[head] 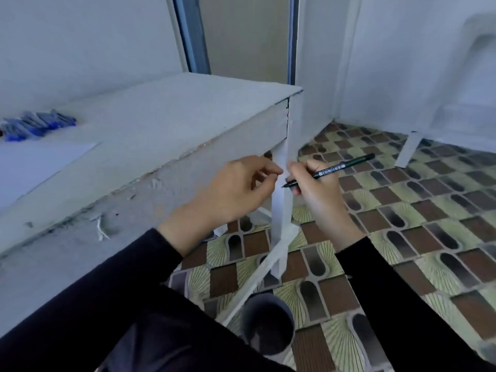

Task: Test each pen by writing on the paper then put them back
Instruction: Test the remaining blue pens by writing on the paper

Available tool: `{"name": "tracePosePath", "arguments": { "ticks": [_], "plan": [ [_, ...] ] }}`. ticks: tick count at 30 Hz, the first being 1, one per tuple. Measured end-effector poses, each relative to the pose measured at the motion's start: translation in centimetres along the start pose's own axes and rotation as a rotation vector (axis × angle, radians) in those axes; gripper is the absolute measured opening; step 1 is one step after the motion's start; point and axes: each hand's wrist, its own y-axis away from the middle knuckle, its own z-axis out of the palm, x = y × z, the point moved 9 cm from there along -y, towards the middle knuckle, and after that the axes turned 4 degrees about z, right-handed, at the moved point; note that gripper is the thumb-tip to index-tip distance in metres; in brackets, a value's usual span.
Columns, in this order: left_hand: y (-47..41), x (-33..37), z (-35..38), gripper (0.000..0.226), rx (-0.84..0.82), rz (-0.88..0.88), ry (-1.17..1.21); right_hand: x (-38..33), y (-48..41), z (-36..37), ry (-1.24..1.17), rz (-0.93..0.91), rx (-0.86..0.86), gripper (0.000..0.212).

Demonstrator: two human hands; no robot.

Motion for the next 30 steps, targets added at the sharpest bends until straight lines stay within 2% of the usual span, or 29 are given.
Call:
{"name": "tracePosePath", "arguments": {
  "ticks": [7, 12, 17, 21, 26, 30],
  "plan": [
    [0.8, -7.5, 8.8, 0.019, -0.097, -0.229, 0.105, 11.3, 2.9, -2.9, 0.004, 0.171, 0.126, 0.049],
    [2.5, -13.6, 15.5, 0.018, -0.241, -0.356, 0.125, 21.0, 5.7, -2.3, -0.074, 0.367, 0.177, 0.042],
    [3.7, -18.2, 21.1, 0.014, -0.344, -0.385, 0.092, 27.9, 8.7, -1.8, 0.124, 0.444, 0.257, 0.03],
    [5.1, -20.7, 24.9, 0.015, -0.424, -0.442, 0.097, 32.7, 11.5, -0.4, 0.208, 0.521, 0.195, 0.007],
    [8.5, -22.6, 27.4, 0.015, -0.525, -0.493, 0.113, 37.6, 14.8, 0.8, 0.344, 0.571, 0.088, 0.014],
    [11.0, -23.5, 28.6, 0.019, -0.644, -0.523, 0.137, 41.4, 18.0, 0.9, 0.323, 0.75, 0.077, 0.015]
  ]
}}
